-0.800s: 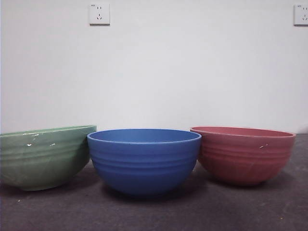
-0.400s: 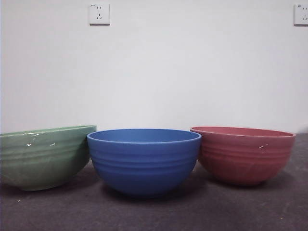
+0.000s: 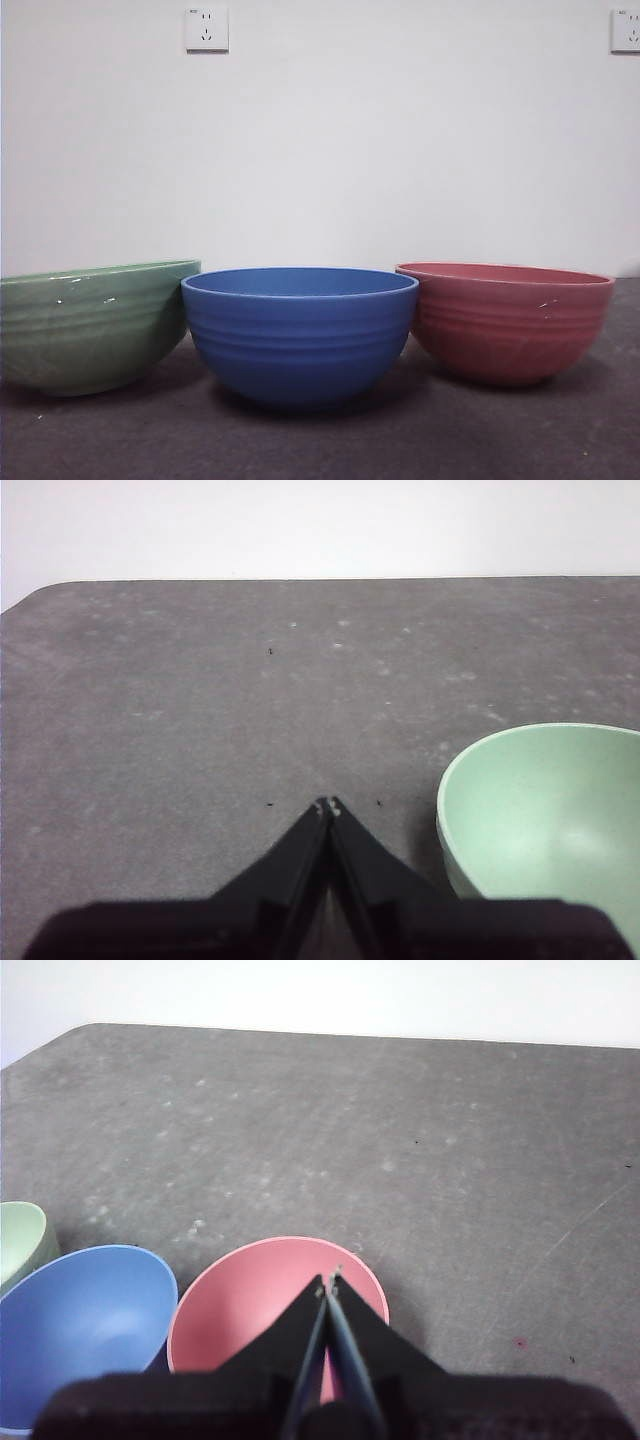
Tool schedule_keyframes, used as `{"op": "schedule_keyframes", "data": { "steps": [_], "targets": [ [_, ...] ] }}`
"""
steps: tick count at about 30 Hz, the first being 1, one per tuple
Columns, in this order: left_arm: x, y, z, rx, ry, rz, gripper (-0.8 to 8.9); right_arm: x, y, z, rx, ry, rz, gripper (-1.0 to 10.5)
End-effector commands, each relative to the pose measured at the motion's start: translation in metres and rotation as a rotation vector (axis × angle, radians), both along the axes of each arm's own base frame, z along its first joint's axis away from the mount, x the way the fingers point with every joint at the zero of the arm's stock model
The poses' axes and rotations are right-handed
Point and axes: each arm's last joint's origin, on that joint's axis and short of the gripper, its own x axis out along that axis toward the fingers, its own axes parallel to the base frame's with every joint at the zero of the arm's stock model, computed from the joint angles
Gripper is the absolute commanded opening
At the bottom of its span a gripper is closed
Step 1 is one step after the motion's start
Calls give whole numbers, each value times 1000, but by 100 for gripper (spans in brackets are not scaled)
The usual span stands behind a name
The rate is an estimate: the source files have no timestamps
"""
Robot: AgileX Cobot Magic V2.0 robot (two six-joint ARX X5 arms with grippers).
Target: Pick up the green bowl on the top,put the green bowl on the left,pick up the red bowl in the middle,put the red bowl on the right
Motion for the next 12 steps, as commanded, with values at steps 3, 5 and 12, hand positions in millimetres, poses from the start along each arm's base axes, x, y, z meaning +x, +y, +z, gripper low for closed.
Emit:
{"op": "schedule_keyframes", "data": {
  "steps": [3, 5, 12],
  "targets": [
    [1, 0, -5, -5, 11, 6, -3, 1, 0, -2, 9, 6, -5, 2],
    [1, 0, -5, -5, 11, 6, -3, 1, 0, -2, 9, 6, -5, 2],
    [1, 0, -5, -5, 10, 6, -3, -7, -3, -2, -42, -30, -6, 1]
  ]
}}
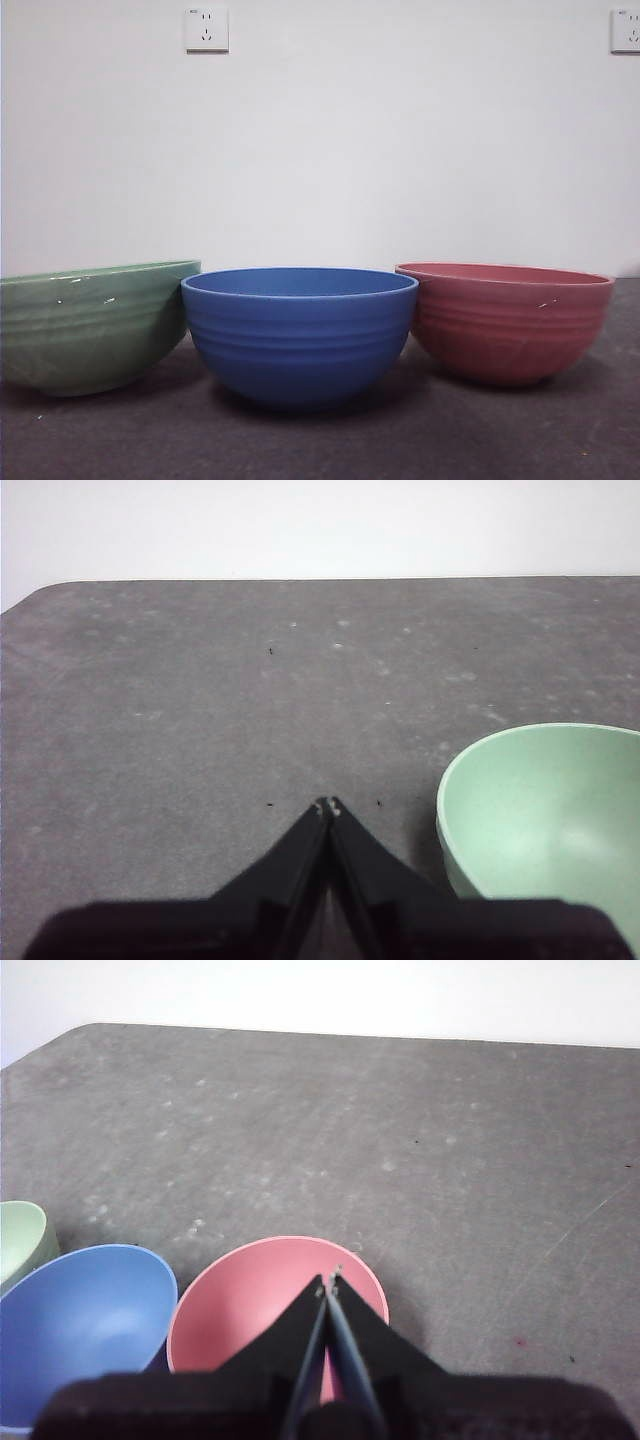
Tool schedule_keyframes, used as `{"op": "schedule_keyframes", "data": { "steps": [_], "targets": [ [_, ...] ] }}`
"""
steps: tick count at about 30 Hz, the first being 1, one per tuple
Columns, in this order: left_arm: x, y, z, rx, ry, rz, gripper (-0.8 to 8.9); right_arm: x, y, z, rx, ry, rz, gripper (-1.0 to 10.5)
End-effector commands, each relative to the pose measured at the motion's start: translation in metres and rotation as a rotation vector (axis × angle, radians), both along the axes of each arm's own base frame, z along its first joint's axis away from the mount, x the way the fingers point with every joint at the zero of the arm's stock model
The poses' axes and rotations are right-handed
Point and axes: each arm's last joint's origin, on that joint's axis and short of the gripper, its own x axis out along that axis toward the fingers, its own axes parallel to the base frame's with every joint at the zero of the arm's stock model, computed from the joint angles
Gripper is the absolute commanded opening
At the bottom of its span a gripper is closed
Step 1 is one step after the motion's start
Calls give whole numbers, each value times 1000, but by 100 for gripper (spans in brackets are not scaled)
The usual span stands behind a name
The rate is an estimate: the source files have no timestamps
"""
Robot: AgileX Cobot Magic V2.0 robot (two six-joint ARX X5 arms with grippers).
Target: Pick up the green bowl on the top,put the green bowl on the left,pick up the red bowl in the middle,put the red bowl on the right
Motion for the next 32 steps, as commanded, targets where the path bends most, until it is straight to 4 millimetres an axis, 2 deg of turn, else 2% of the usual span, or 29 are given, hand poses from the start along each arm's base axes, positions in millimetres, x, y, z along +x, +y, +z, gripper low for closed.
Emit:
{"op": "schedule_keyframes", "data": {
  "steps": [1, 4, 7, 10, 13, 20, 23, 32],
  "targets": [
    [1, 0, -5, -5, 10, 6, -3, -11, -6, -3, -53, -58, -18, 1],
    [1, 0, -5, -5, 11, 6, -3, -21, -12, -14, -50, -143, -51, 1],
    [1, 0, -5, -5, 10, 6, -3, -23, -16, -36, -23, -216, -103, 1],
    [1, 0, -5, -5, 11, 6, -3, -19, -19, -63, -20, -247, -148, 2],
    [1, 0, -5, -5, 11, 6, -3, -11, -18, -87, -10, -244, -111, 1],
    [1, 0, -5, -5, 11, 7, -3, 1, -18, -129, 8, -209, -107, 1],
    [1, 0, -5, -5, 11, 7, -3, 1, -18, -137, 8, -159, -110, 1],
    [1, 0, -5, -5, 10, 7, -3, 2, -18, -137, 11, -158, -113, 1]
  ]
}}
